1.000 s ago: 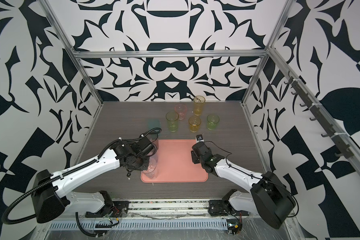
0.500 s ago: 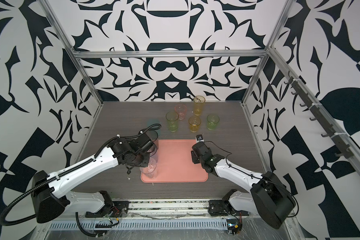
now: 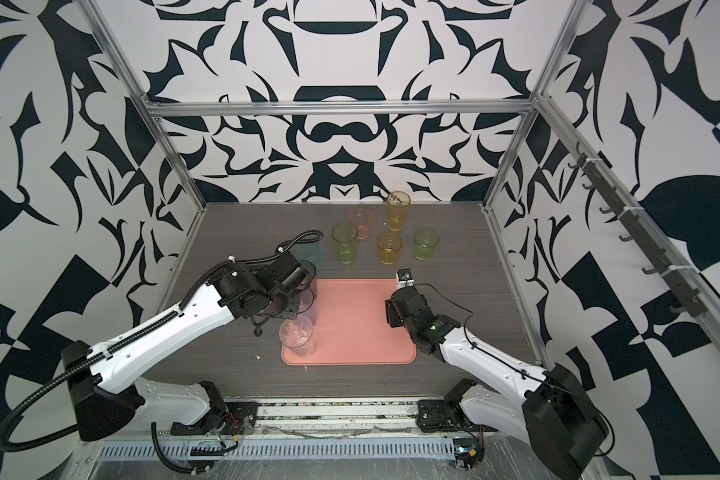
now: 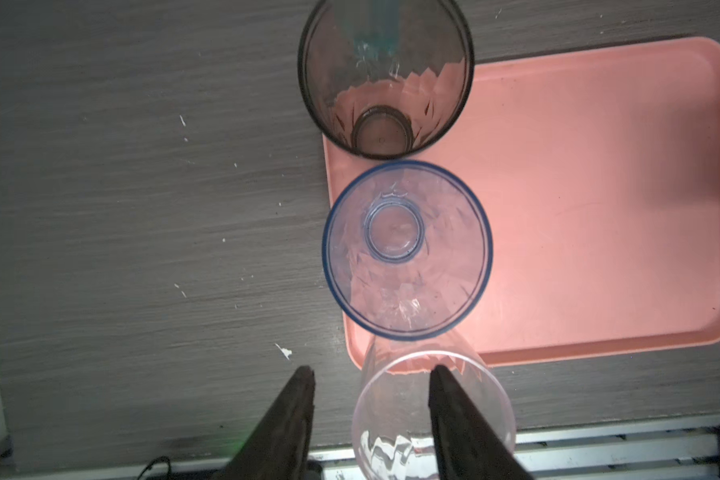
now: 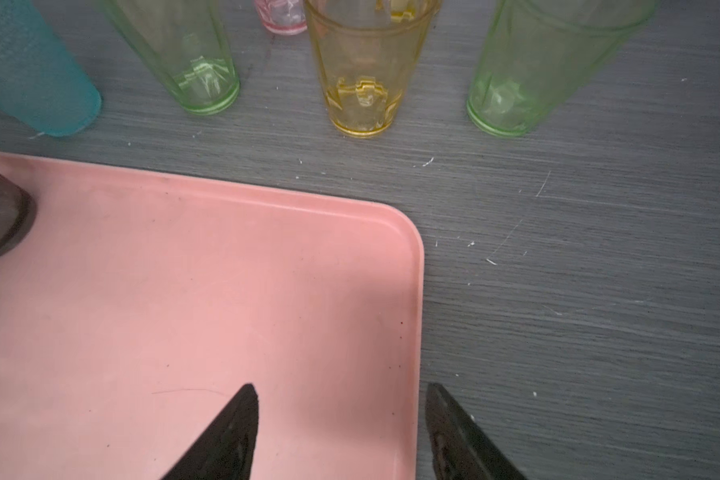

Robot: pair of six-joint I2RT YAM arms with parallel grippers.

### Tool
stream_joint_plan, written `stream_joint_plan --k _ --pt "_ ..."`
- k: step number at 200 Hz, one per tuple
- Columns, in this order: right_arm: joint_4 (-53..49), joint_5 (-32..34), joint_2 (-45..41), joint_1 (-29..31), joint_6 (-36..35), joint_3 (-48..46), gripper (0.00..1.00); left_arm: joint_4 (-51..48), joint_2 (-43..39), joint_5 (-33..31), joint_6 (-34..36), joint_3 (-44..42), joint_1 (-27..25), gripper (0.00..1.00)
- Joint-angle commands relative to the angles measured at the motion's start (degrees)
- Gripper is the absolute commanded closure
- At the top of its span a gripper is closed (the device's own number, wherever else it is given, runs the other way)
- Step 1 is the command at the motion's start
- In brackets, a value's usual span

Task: Place the glasses into the tray
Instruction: 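Raise the left gripper away from the tray while the right gripper rises toward the glasses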

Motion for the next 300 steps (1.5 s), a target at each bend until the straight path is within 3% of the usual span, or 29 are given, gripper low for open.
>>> stream_joint_plan --k 1,43,106,202,300 --pt "2.2 -0.9 -2.6 -0.1 0.3 -1.4 0.33 -2.7 1.8 -3.5 0.5 3.4 0.6 0.48" --pt "-0.8 -1.7 -9.3 -0.1 1.3 -0.5 0.33 3.4 4.6 -5.6 2.6 5.6 1.9 0.45" --pt "-10.0 -2.0 -11.4 -0.1 2.3 10.8 0.33 12.0 3.9 -8.2 6.2 7.8 7.0 0.40" --pt "-15.1 0.6 5.5 0.0 1.6 34.4 0.33 22.7 -8.3 -5.9 9.2 -3.4 22.0 0.34" --pt "-19.7 -0.2 25.3 -1.3 -0.2 57.7 0.32 25.2 -16.7 -8.3 12.5 -12.1 24.7 0.27"
